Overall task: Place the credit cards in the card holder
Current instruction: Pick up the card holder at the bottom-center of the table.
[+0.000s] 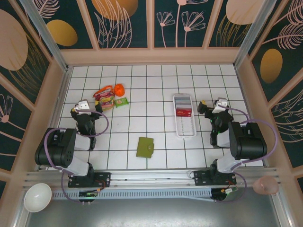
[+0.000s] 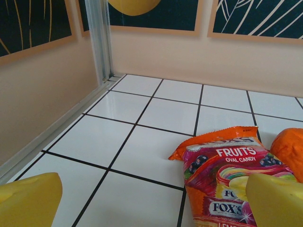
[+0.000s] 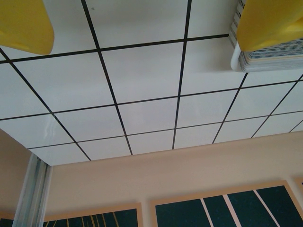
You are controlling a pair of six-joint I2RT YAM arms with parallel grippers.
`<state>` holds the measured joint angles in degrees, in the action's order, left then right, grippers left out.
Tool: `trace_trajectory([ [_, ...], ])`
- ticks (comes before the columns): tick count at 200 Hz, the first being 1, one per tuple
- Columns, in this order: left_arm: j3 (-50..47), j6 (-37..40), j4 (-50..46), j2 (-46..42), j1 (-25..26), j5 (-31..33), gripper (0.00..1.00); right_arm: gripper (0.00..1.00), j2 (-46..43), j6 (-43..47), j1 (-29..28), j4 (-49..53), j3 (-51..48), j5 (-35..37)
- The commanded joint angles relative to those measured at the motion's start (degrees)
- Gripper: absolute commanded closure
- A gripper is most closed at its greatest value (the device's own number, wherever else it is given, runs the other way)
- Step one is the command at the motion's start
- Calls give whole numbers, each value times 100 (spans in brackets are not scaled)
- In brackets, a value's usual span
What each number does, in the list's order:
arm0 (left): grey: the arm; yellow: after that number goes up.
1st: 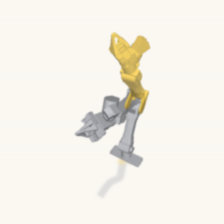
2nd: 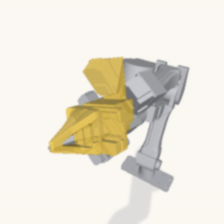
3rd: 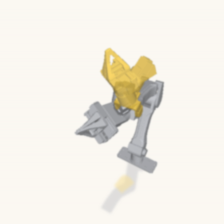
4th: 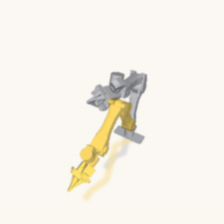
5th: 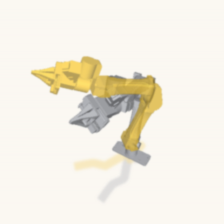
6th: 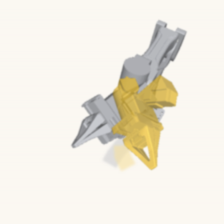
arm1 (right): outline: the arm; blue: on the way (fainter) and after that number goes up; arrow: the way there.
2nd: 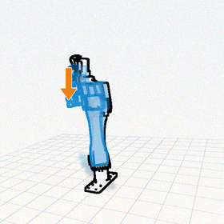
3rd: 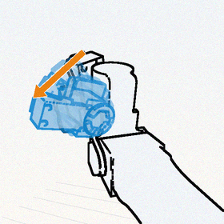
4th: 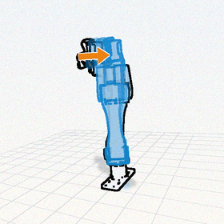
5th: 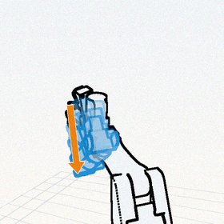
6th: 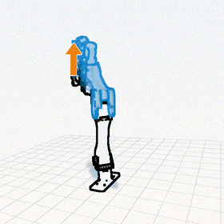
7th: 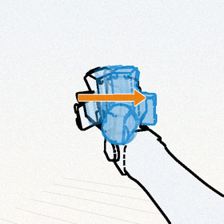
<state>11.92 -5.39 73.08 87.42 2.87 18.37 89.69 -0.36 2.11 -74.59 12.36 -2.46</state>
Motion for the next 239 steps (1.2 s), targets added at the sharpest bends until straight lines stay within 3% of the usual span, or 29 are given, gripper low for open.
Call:
trace_trajectory([
  [1, 64, -34, 203, -31, -50, -89, 1, 1, 10, -46, -19, -164, 26, 114],
  [69, 55, 12, 207, -89, -50, -166, 1, 1, -16, -5, -52, -202, -2, 158],
  [80, 193, 95, -227, -321, -50, -340, 1, 1, -172, 103, -168, -136, -16, 278],
  [98, 667, -200, -2006, -1294, -50, -221, 1, 1, -1124, 361, -625, 372, -145, 1132],
  [118, 923, -1507, -3164, -2386, -50, 54, 1, 1, -2547, 148, -1123, 2012, 152, 1856],
  [135, 1061, -3154, -4462, -3201, -50, 93, 1, 1, -3403, -1666, -948, 4795, 1067, 2165],
  [144, 1027, -3665, -4926, -3583, -49, 99, 1, 1, -3537, -2614, -640, 6087, 1558, 2100],
  [159, 742, -3805, -4635, -4064, -50, -762, 1, 4, -3514, -3007, -160, 7114, 2044, 1044],
  [178, 994, -3973, -5209, -4162, -50, -2030, 2, 11, -3394, -3084, -224, 8480, 2628, 793],
  [191, 1249, -4003, -5799, -3939, -46, -2720, 6, 13, -3345, -3118, -563, 9209, 2955, 666],
  [205, 1375, -3916, -6235, -3694, -19, -3444, 2, 13, -3444, -3305, -1323, 9735, 3087, 757],
  [222, 1343, -3854, -6713, -3524, 155, -3937, 6, 13, -3642, -3842, -2472, 9833, 2979, 814],
  [239, 1302, -3711, -7196, -3508, 612, -4004, 7, 17, -3616, -4506, -3485, 9677, 2788, 817],
])
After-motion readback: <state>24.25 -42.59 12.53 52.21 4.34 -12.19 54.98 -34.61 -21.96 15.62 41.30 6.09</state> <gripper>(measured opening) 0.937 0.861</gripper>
